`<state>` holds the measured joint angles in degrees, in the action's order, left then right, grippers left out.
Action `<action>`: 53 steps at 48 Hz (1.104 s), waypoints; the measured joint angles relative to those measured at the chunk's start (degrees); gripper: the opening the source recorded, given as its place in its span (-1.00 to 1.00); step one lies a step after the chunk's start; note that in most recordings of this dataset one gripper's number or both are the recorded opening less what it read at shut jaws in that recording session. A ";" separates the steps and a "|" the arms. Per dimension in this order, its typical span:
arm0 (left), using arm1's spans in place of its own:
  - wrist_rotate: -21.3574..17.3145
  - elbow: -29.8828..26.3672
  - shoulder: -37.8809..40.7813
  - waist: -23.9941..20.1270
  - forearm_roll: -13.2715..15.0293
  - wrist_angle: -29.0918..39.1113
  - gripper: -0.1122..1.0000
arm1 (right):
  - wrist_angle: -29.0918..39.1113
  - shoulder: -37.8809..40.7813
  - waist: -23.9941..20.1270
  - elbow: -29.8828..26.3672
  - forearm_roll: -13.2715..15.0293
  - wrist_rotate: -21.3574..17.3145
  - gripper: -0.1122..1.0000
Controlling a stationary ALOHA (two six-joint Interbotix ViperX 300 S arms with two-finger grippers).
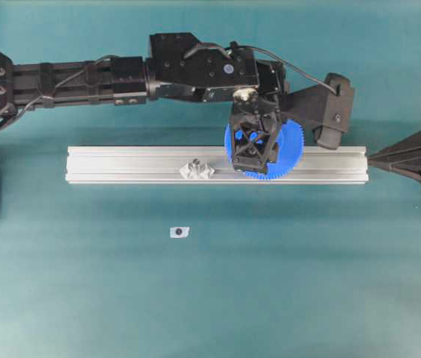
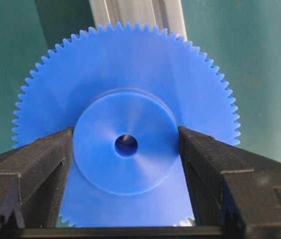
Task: Find the location of the shaft and insert the large gear.
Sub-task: 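Align the gear's bore over the shaft and lower it onto the shaft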
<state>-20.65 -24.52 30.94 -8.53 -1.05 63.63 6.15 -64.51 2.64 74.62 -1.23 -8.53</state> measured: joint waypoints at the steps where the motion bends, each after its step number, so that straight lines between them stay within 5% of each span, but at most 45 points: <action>1: 0.09 0.09 0.00 0.00 0.00 0.00 0.48 | 0.00 0.00 0.00 0.00 0.09 0.00 -0.79; 53: -0.44 -2.81 0.00 -0.18 0.00 4.04 0.67 | 0.00 -0.09 -0.09 0.00 0.00 0.00 -0.79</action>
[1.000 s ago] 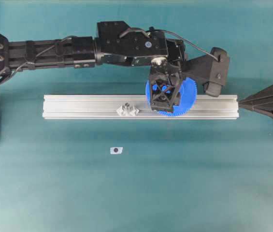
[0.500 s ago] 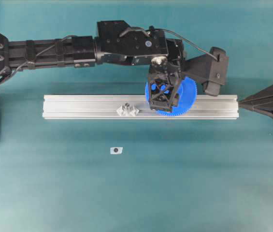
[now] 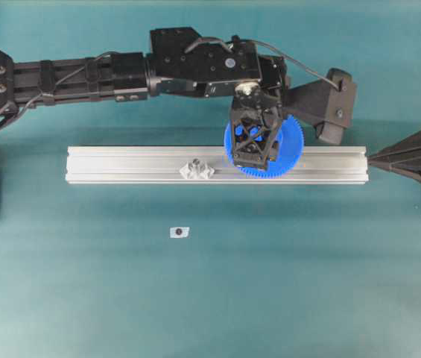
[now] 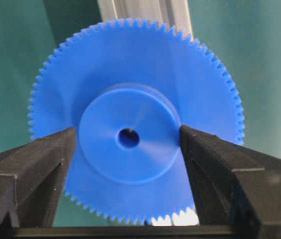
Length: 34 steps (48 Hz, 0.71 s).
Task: Find the location of the shaft and insert the large gear.
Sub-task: 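Align the gear's bore over the shaft and lower it onto the shaft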
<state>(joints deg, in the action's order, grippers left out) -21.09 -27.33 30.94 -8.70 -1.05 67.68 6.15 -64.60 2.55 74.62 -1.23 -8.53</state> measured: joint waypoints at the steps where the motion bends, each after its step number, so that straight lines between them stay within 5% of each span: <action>1: 0.00 -0.18 0.00 -0.09 -0.09 0.26 0.67 | 0.00 0.09 0.09 -0.09 0.00 0.00 -0.79; 34: 0.26 -1.58 0.09 -0.62 -0.18 1.32 0.67 | 0.00 0.00 0.09 0.00 0.00 0.00 -0.79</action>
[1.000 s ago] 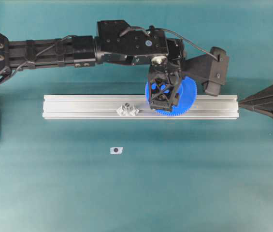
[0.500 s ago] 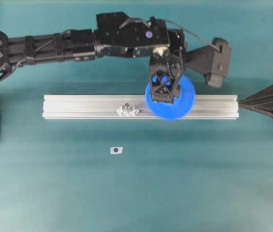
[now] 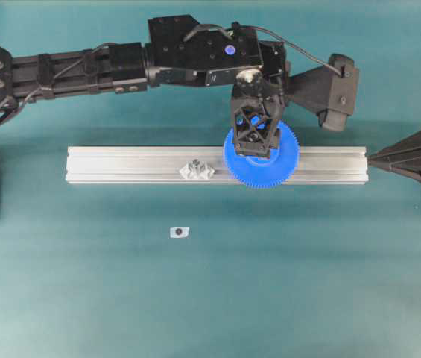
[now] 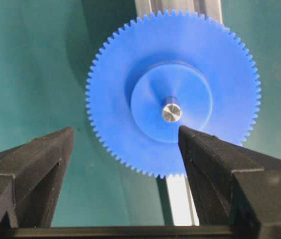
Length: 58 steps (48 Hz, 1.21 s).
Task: Find the location of the shaft and insert the large gear.
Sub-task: 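Align the gear's bore over the shaft and lower it onto the shaft, then open the left gripper to release the gear on the shaft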
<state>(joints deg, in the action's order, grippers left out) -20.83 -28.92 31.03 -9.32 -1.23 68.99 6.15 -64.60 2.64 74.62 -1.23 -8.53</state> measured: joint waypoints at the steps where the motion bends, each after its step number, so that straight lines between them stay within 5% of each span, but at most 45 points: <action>1: 0.00 -0.09 0.00 0.00 0.00 0.09 0.67 | 0.00 0.00 0.00 -0.09 0.00 0.00 -0.79; 58: 5.27 0.44 -2.72 2.99 0.00 0.88 0.67 | -0.09 -0.70 0.00 0.00 0.00 0.00 -0.79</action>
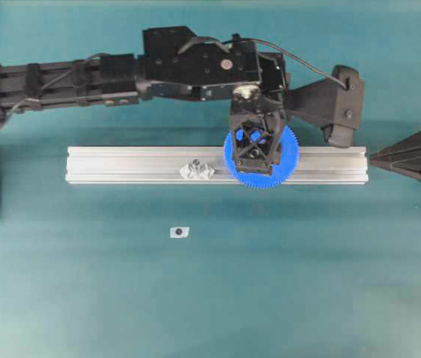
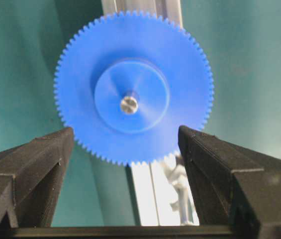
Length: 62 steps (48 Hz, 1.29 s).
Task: Find the location of the shaft and insert the large gear.
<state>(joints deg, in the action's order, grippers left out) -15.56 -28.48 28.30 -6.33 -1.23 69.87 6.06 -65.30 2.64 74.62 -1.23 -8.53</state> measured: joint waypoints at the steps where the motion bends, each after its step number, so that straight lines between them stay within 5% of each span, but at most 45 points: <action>1: 0.09 0.35 -0.26 0.00 0.00 -0.26 0.67 | 0.09 0.00 0.00 0.00 0.00 0.00 -0.79; 29: 4.31 15.91 -7.73 1.05 0.00 -15.82 0.67 | 0.09 -0.09 0.00 0.00 0.00 0.00 -0.79; 62: 4.75 16.70 -8.70 1.05 0.00 -18.37 0.67 | 0.09 -0.09 0.00 0.00 0.00 0.00 -0.79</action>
<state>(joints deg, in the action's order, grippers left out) -10.81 -11.78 19.60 -5.27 -1.23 51.50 6.15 -65.39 2.64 74.62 -1.23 -8.53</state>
